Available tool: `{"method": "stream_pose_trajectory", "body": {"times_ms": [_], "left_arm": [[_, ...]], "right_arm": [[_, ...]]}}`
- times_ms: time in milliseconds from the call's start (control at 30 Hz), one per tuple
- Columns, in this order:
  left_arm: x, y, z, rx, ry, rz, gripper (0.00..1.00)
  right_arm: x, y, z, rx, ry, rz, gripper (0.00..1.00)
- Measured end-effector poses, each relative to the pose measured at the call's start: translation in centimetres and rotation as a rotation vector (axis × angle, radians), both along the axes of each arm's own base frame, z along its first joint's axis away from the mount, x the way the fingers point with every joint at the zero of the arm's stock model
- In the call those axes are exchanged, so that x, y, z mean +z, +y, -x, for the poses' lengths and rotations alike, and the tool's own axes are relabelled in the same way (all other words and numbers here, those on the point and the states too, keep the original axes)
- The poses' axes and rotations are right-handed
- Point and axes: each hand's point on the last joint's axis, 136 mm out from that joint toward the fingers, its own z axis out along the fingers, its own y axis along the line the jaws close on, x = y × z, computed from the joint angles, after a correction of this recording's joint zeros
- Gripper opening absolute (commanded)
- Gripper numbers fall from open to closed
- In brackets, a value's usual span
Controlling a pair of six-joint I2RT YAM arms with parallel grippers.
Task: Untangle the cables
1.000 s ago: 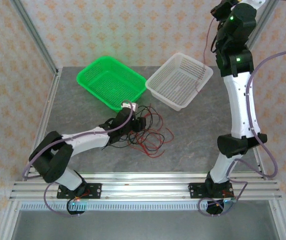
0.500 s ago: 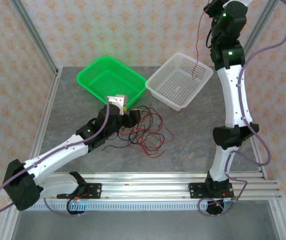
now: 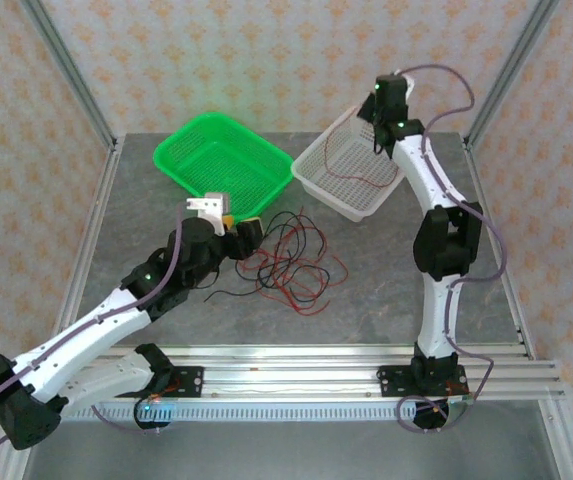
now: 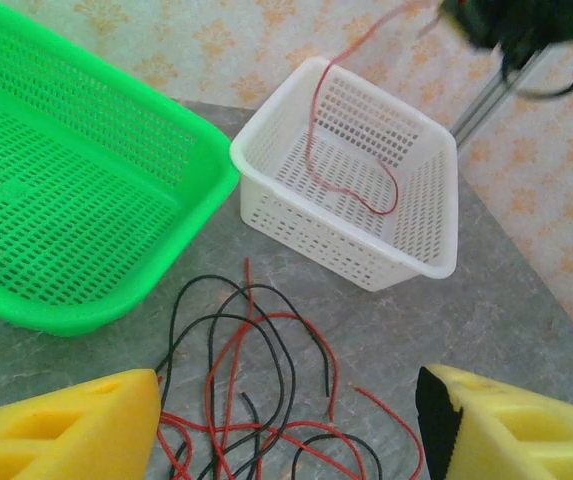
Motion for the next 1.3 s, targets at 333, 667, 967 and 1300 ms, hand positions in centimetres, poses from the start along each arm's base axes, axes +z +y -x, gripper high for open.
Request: {"method": "stream_pose_trajectory", "body": {"times_ms": [333,667,967,1300], "left_arm": [[-0.8,0.7,1.0,0.002,0.024,0.059,0.99],[-2.3,1.1,2.0,0.019,0.123,0.079,0.84],[-7.6,0.0,3.8,0.029,0.39,0.077,0.65],[-19.6,-2.1,9.3,0.03,0.748,0.117,0.53]], "right_arm": [[-10.1,2.2,1.2,0.04,0.258,0.111,0.0],[-13.4,2.5,2.1,0.057,0.401,0.229,0.53],[-5.6,1.6,5.6,0.057,0.336,0.233,0.54],[5.5,1.4,16.3,0.114,0.127,0.169,0.54]]}}
